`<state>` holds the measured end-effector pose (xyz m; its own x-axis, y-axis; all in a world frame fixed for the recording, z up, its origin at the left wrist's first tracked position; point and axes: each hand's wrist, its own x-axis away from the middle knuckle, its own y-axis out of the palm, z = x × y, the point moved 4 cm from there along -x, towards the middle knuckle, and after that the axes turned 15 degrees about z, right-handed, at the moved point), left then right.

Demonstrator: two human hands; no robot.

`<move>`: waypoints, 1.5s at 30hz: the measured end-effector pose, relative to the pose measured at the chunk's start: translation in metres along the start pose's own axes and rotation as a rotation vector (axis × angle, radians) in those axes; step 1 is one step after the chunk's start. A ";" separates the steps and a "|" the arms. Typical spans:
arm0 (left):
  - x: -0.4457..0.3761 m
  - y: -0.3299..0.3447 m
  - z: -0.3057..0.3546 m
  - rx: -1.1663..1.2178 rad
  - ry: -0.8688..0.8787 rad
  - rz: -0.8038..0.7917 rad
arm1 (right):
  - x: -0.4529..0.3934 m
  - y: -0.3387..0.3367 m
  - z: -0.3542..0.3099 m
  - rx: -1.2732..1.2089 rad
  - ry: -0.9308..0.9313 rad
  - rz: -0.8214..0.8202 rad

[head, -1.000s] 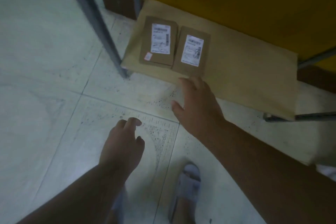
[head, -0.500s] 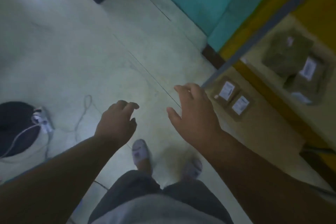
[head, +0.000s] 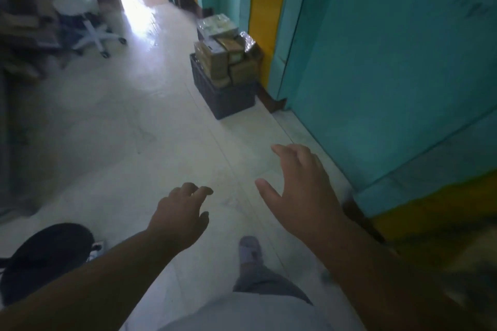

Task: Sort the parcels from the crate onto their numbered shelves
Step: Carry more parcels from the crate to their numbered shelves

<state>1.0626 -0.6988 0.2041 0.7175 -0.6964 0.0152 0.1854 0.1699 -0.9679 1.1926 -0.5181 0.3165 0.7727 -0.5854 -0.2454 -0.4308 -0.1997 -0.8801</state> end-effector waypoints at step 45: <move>-1.048 -0.108 -0.245 0.249 0.319 -0.174 | -0.942 0.311 -0.043 0.087 0.396 0.359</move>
<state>0.1263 -0.1582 0.2308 0.4251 -0.9034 0.0567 0.4696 0.1666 -0.8670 0.3104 -0.0623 0.2917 0.3421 -0.8595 -0.3798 -0.5823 0.1233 -0.8036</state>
